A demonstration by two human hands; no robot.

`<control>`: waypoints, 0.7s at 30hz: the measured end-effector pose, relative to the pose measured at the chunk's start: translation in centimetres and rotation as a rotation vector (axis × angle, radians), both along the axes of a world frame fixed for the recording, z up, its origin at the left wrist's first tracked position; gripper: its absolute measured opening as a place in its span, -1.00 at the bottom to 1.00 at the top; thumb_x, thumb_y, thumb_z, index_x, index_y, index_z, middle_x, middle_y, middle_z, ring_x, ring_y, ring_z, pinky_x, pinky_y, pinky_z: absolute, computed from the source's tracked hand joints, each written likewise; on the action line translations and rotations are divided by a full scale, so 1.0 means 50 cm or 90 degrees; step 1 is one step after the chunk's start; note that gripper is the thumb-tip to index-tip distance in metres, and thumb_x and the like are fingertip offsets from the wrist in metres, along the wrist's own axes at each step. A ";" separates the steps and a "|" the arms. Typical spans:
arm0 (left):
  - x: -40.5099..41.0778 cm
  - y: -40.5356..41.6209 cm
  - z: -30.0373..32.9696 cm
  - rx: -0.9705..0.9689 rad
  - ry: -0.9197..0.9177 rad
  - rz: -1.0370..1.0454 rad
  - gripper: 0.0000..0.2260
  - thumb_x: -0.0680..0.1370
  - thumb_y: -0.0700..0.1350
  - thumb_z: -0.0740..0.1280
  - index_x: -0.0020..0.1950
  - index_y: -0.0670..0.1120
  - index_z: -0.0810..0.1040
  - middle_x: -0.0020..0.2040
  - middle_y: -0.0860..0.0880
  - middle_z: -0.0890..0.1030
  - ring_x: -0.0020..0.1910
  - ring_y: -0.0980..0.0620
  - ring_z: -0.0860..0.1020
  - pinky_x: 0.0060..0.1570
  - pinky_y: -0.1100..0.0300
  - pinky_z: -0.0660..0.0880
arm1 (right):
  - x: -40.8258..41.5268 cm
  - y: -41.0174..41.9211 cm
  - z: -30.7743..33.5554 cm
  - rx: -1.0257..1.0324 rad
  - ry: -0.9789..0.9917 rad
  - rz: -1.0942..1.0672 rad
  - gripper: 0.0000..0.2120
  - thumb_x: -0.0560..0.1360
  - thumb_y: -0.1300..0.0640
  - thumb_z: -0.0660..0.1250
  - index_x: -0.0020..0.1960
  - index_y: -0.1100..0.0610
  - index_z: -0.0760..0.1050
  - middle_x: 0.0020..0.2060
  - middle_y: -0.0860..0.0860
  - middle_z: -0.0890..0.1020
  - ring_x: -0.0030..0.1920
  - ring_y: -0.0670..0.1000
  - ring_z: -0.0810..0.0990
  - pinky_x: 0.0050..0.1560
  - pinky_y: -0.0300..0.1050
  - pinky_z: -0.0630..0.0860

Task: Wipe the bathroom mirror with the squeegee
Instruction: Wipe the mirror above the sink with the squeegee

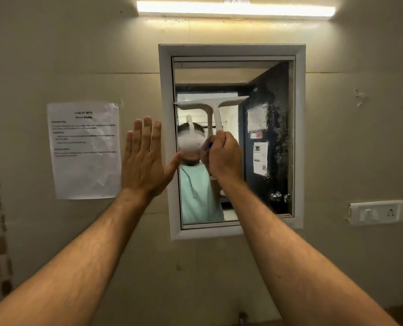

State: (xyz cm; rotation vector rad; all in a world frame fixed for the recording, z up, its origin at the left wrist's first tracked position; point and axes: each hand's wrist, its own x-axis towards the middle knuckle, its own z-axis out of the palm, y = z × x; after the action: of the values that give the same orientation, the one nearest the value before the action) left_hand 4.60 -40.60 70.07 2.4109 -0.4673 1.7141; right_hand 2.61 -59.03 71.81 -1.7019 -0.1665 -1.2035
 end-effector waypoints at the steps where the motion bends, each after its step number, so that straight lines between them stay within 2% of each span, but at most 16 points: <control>1: 0.001 0.000 0.000 -0.001 -0.001 -0.001 -0.16 0.58 0.42 -0.09 0.66 -0.12 -0.08 0.66 -0.15 -0.13 0.64 -0.10 -0.18 0.59 -0.03 -0.21 | 0.000 -0.003 -0.019 -0.006 0.011 -0.004 -0.62 0.68 -0.08 -0.02 0.05 0.08 0.51 -0.19 -0.06 0.57 -0.17 -0.11 0.55 -0.20 -0.15 0.46; 4: 0.007 -0.003 -0.005 0.008 -0.006 -0.004 -0.16 0.58 0.42 -0.08 0.66 -0.13 -0.08 0.66 -0.15 -0.12 0.64 -0.11 -0.16 0.60 -0.04 -0.20 | -0.008 -0.008 -0.097 -0.021 0.032 -0.050 -0.65 0.67 -0.10 -0.02 -0.02 0.03 0.48 -0.23 -0.06 0.56 -0.15 0.02 0.59 -0.11 0.09 0.58; 6: 0.010 -0.005 -0.008 0.016 -0.007 -0.001 -0.16 0.58 0.41 -0.07 0.66 -0.13 -0.07 0.66 -0.15 -0.11 0.64 -0.12 -0.16 0.60 -0.04 -0.20 | -0.017 -0.009 -0.132 -0.019 0.026 -0.052 -0.67 0.68 -0.08 0.00 -0.03 0.04 0.46 -0.24 -0.03 0.57 -0.15 0.06 0.61 -0.08 0.18 0.60; 8: 0.014 -0.006 -0.006 0.020 -0.008 0.002 -0.17 0.58 0.40 -0.05 0.66 -0.13 -0.07 0.66 -0.15 -0.11 0.64 -0.11 -0.16 0.60 -0.06 -0.17 | -0.020 -0.010 -0.125 -0.003 0.015 -0.032 -0.68 0.68 -0.06 0.01 -0.02 0.06 0.47 -0.23 -0.01 0.60 -0.16 0.02 0.61 -0.10 0.12 0.60; 11: 0.018 -0.008 0.008 0.023 -0.010 0.007 -0.17 0.58 0.41 -0.06 0.66 -0.12 -0.08 0.66 -0.15 -0.12 0.64 -0.11 -0.17 0.60 -0.08 -0.15 | -0.019 -0.008 -0.043 0.027 -0.045 0.000 -0.73 0.65 0.03 0.05 -0.05 0.09 0.47 -0.30 -0.02 0.56 -0.31 -0.15 0.52 -0.29 -0.07 0.51; 14: 0.018 -0.011 0.027 0.013 -0.019 -0.003 -0.15 0.56 0.44 -0.12 0.66 -0.12 -0.09 0.66 -0.15 -0.12 0.64 -0.11 -0.17 0.60 -0.08 -0.15 | -0.013 -0.001 0.072 0.016 -0.069 0.032 -0.78 0.59 0.06 0.07 -0.01 0.12 0.46 -0.30 0.00 0.56 -0.30 -0.07 0.55 -0.29 -0.06 0.52; 16: 0.018 -0.013 0.037 0.009 -0.023 -0.009 -0.14 0.56 0.45 -0.14 0.66 -0.12 -0.09 0.66 -0.15 -0.12 0.64 -0.11 -0.16 0.60 -0.07 -0.16 | -0.007 0.003 0.135 0.022 -0.070 0.053 -0.78 0.57 0.04 0.07 0.01 0.08 0.46 -0.34 -0.03 0.55 -0.34 -0.06 0.57 -0.34 -0.12 0.50; 19: 0.022 -0.016 0.047 0.006 -0.024 -0.011 -0.15 0.56 0.43 -0.13 0.66 -0.12 -0.10 0.66 -0.15 -0.13 0.64 -0.11 -0.17 0.60 -0.06 -0.17 | 0.005 0.008 0.175 0.043 -0.067 0.048 -0.73 0.58 0.03 0.07 0.07 0.12 0.48 -0.27 0.03 0.60 -0.26 0.03 0.62 -0.25 0.00 0.58; 21: 0.026 -0.016 0.049 0.009 -0.021 -0.007 -0.15 0.56 0.43 -0.14 0.66 -0.11 -0.11 0.66 -0.14 -0.14 0.64 -0.10 -0.18 0.60 -0.07 -0.16 | 0.010 0.011 0.153 0.038 -0.054 0.029 -0.72 0.58 0.02 0.05 0.04 0.13 0.48 -0.19 0.11 0.63 -0.20 0.09 0.63 -0.18 0.07 0.59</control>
State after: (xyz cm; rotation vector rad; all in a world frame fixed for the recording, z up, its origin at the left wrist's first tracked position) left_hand 5.91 -41.39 72.52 2.3886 -0.4976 1.7556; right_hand 3.10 -58.48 79.44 -1.5883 -0.2165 -1.2355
